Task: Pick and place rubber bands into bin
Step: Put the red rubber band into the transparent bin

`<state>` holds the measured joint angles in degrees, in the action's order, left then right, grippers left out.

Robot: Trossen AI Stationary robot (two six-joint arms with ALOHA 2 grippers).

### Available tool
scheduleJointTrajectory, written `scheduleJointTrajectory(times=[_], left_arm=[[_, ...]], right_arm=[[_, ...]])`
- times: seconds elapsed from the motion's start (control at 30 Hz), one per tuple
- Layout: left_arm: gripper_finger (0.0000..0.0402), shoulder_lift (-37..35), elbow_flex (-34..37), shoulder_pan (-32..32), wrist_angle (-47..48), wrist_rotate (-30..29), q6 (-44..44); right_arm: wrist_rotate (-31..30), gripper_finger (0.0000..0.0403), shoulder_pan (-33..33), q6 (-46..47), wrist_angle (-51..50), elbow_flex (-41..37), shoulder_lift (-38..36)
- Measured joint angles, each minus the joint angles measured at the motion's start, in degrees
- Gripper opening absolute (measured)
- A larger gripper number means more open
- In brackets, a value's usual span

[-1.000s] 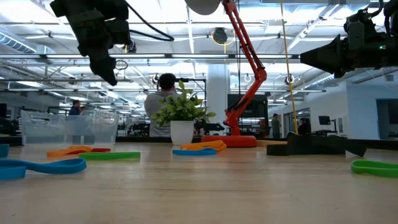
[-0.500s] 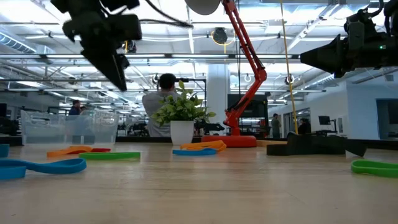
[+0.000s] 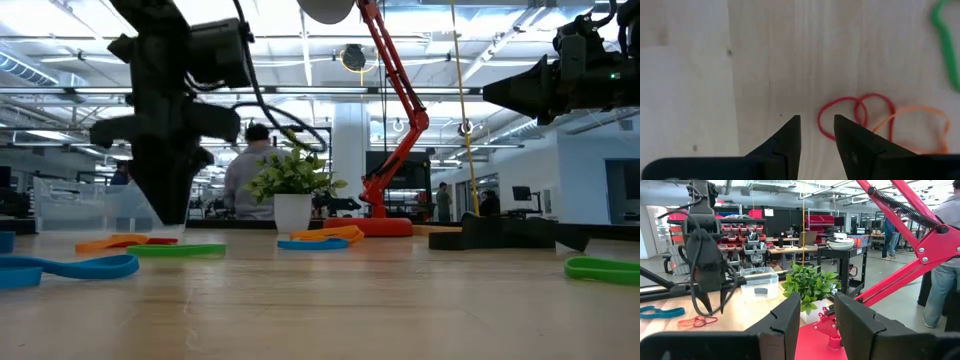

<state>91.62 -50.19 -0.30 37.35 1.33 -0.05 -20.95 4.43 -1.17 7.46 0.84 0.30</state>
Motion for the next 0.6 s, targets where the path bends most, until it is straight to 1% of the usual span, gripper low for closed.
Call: scheduleJointTrajectory(times=[0.27, 0.37, 0.47, 0.6], left_arm=[[0.0124, 4.22, -0.25, 0.0, -0.24, 0.33, 0.07], [0.0118, 4.93, -0.28, 0.02, -0.36, 1.13, 1.04], [0.0099, 5.0, -0.24, 0.0, -0.51, 1.31, 1.31], [0.0061, 5.03, -0.19, 0.0, -0.7, 1.43, 1.36]], right_arm=[[0.0, 0.0114, 0.0, -0.18, 0.0, 0.0, 0.0], [-0.01, 0.0114, 0.0, -0.18, 0.0, 0.0, 0.0], [0.0, 0.0114, 0.0, -0.18, -0.01, -0.01, 0.0], [0.0, 0.0114, 0.0, -0.16, -0.02, 0.0, 0.0]])
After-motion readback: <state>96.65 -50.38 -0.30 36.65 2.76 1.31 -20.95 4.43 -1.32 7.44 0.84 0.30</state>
